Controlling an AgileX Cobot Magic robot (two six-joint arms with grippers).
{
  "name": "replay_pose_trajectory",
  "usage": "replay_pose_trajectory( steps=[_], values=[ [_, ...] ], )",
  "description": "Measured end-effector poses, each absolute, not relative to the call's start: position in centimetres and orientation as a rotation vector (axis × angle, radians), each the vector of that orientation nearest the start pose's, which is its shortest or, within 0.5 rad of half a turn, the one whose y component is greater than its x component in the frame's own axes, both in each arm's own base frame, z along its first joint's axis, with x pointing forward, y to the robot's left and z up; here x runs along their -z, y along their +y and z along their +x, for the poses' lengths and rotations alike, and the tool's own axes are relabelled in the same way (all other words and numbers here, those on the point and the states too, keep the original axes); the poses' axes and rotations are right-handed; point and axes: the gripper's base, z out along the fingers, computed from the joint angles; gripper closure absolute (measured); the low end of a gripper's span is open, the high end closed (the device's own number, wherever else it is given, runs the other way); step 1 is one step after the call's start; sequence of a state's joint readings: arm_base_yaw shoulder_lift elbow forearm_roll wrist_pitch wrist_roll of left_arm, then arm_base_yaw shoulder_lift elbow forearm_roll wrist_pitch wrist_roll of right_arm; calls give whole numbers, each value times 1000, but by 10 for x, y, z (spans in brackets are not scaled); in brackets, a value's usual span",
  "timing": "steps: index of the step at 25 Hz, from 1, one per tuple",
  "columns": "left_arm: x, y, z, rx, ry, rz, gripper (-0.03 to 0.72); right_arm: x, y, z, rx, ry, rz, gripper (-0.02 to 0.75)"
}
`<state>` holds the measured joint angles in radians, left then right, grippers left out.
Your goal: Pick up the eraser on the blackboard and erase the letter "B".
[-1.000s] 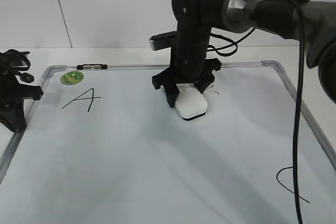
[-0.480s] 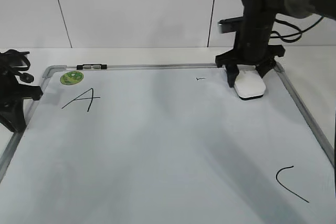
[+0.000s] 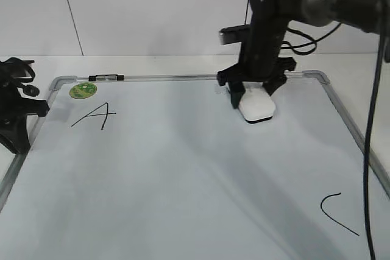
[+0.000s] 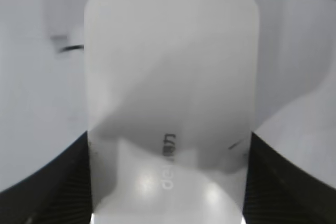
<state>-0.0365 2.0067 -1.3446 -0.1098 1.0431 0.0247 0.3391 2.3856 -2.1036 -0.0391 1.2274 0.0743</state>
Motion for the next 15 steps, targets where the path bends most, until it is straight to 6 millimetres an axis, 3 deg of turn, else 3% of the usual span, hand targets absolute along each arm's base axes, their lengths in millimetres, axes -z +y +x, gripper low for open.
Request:
replay_pose_trajectory(
  steps=[5,7,10,15],
  values=[
    [-154,-22,372,146,3186,7,663,-169,225,451,-6,2899,-624,198],
    [-154,-22,372,147,3188,7,663,-168,239,446,-12,2885,-671,198],
    [-154,-22,372,144,3190,9,663,-168,245,445,-18,2876,-686,198],
    [-154,-22,372,143,3190,10,663,-169,227,454,-89,2909,-605,198]
  ],
)
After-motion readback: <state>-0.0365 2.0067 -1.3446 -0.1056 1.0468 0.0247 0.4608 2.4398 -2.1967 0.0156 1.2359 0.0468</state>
